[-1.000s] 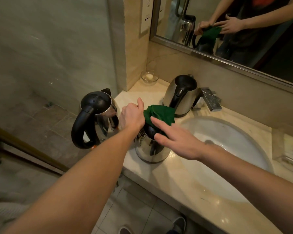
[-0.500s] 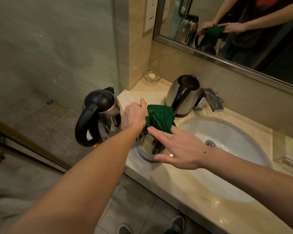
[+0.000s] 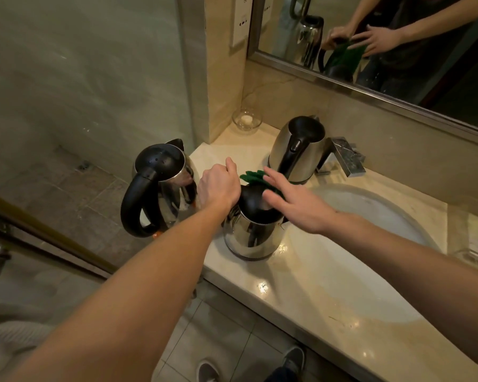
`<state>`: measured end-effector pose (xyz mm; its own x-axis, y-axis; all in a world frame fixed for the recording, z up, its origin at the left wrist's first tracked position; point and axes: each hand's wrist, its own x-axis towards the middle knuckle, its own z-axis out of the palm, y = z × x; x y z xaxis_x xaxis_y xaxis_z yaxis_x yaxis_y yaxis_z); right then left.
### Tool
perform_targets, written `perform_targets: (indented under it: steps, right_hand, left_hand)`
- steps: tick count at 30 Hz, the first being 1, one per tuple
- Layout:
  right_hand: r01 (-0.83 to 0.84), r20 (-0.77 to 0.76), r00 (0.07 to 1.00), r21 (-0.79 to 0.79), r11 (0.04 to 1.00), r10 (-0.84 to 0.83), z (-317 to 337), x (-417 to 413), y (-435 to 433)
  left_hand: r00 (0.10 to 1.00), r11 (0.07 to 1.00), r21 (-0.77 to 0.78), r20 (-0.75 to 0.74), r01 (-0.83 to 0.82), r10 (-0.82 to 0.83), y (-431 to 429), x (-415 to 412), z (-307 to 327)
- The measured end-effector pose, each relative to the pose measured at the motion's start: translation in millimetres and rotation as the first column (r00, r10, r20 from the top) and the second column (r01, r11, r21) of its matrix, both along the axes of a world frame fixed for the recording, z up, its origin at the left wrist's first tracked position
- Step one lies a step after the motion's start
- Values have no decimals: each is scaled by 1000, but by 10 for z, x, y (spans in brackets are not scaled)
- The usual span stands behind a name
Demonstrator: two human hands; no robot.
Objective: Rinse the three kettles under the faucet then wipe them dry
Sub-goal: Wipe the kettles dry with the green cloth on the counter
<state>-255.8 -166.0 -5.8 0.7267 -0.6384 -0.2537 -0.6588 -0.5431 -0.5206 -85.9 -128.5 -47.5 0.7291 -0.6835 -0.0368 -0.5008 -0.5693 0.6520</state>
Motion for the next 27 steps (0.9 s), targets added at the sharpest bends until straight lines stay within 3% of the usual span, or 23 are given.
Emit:
perform_targets:
  steps: [2,4,9,20,27]
  right_hand:
    - [203,104,967,243,949,-233,-49,0,-114]
    - [324,162,886,452,831,-434,-90,-16,-169]
    - [425,113,704,723,544,-701,-297,-164,-170]
    - [334,-5,392,933,137,-920,-451,-304,191]
    - [295,-23,254,954,55,-967,-426,-133,539]
  left_hand:
    - [1000,1000,10,4,-3,3,-6,-11,-6]
    - [1000,1000,8,7,-9,9,-5,-16,-7]
    - [1000,1000,10,4,-18,18,-3,-17,0]
    - [998,998,19,-24,-60,60,4,-34,12]
    - [980,981,-17,-54,-192,191,94,-49,37]
